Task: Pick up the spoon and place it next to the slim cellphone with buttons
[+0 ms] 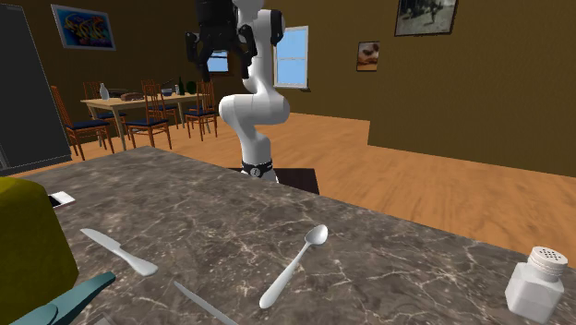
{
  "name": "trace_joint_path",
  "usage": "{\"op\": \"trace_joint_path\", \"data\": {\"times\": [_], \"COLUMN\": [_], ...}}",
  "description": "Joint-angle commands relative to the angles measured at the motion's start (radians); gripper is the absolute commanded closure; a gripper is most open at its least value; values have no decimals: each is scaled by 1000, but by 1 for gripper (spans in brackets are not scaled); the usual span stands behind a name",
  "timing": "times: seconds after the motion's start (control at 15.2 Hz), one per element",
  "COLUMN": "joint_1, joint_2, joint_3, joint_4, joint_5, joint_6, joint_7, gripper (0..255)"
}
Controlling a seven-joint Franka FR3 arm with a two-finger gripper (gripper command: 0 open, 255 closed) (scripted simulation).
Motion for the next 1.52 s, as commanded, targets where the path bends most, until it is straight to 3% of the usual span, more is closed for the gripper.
{"op": "trace_joint_path", "data": {"times": [0.0,0.73,1.45], "joint_1": [0,16,36], "joint_2": [0,295,683], "joint_3": [0,106,173], "joint_4": [0,-11,143], "joint_5": [0,110,166], "joint_6": [0,291,519], "joint_7": [0,209,391], "gripper": [0,0,0]}}
